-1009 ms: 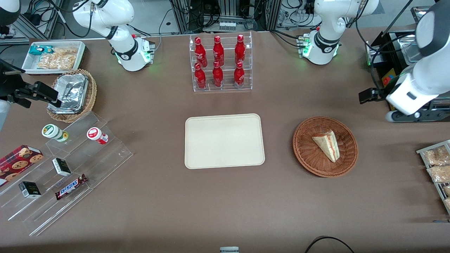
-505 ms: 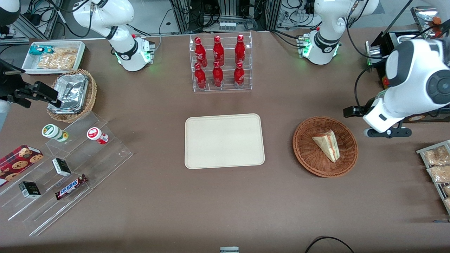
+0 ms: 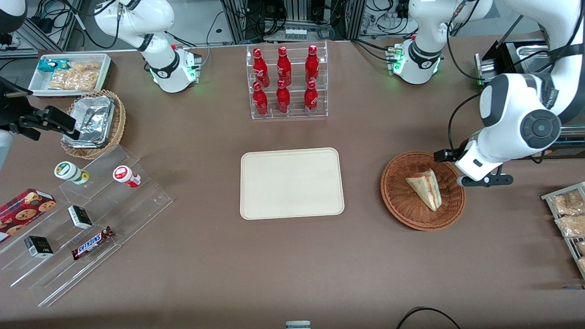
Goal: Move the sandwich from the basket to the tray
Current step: 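Lower the open left gripper around the sandwich and close it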
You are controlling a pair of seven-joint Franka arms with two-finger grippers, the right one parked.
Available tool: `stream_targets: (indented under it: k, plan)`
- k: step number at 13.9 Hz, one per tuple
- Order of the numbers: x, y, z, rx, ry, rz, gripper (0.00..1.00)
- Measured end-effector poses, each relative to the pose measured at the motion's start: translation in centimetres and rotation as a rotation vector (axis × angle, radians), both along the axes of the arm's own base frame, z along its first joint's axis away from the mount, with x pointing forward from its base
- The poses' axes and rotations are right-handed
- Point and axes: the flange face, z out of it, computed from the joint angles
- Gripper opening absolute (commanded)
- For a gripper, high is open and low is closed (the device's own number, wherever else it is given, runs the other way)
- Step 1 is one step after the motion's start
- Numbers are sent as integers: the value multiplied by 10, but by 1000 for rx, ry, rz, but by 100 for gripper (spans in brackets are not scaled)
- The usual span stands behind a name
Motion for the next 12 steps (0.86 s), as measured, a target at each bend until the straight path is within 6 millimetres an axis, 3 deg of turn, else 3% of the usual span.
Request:
stream_targets:
  k: [6, 9, 12]
  plan:
    - [-9, -33, -48, 41, -106, 307, 100]
    - [-5, -34, -68, 60, -109, 431, 100]
    - [-2, -27, -74, 69, -114, 504, 100]
